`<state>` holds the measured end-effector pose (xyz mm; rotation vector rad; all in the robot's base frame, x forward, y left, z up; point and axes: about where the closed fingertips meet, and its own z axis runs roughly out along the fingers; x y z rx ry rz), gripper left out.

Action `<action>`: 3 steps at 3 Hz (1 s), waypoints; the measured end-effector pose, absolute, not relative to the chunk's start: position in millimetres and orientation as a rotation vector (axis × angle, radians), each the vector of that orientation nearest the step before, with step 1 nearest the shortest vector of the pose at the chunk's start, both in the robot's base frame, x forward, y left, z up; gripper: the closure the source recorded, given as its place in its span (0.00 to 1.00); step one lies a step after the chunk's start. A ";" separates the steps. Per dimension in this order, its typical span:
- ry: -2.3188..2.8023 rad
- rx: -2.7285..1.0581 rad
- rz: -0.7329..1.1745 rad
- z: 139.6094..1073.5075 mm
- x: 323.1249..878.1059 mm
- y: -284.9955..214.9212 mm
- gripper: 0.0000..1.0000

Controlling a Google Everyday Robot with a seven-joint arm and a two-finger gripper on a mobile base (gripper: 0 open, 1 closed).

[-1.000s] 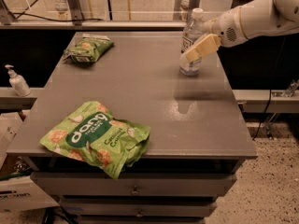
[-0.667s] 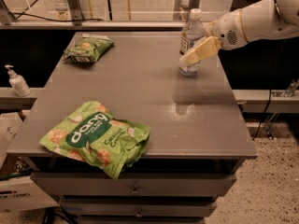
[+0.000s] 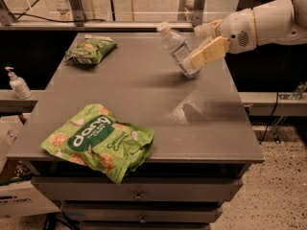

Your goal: Knock blue plastic bottle over

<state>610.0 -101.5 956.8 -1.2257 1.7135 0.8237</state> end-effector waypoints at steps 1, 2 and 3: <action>1.662 -1.244 0.881 971.5 594.0 -93.1 0.00; 1.646 -1.239 0.902 977.7 586.1 -97.1 0.00; 1.665 -1.225 0.871 975.7 583.3 -117.9 0.00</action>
Offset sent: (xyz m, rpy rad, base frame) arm -0.0338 -0.0072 0.0296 0.0835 -0.0034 0.0553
